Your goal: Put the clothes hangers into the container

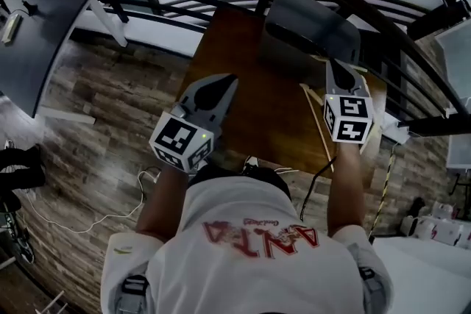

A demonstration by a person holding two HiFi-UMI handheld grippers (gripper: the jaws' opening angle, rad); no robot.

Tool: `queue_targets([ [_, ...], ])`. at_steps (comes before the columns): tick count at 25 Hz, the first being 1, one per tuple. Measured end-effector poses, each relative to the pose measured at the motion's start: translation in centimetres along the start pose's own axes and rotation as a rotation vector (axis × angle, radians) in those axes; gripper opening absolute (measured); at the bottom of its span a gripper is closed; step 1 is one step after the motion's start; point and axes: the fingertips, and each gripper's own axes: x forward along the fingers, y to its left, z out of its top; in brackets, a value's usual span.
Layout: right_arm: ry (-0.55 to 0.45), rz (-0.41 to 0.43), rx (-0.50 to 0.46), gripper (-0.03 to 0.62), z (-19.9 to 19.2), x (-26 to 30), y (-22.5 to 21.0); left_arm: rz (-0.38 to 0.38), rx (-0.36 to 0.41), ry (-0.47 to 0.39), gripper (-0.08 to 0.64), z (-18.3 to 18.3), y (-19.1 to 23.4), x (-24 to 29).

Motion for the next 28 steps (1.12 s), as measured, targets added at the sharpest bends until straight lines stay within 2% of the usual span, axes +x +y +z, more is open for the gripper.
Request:
queue_targets([
  [5, -0.117, -0.003, 0.157, 0.003, 0.2, -3.7, 1.6, -0.060, 0.041, 0.015, 0.014, 1.1, -1.3, 0.4],
  [11, -0.217, -0.029, 0.272, 0.003, -0.3, -7.8, 2.5, -0.100, 0.091, 0.006, 0.011, 2.6, -2.6, 1.2],
  [16, -0.213, -0.038, 0.305, 0.003, -0.7, -9.1, 2.9, -0.141, 0.130, 0.009, 0.009, 2.8, -3.9, 1.5],
  [20, -0.204, -0.046, 0.300, 0.003, -1.2, -9.7, 3.0, -0.155, 0.112, -0.015, 0.009, 2.9, -4.4, 1.5],
  [28, -0.185, -0.046, 0.291, 0.003, -1.7, -9.9, 3.0, -0.148, 0.116, -0.010, 0.009, 2.7, -4.5, 1.5],
])
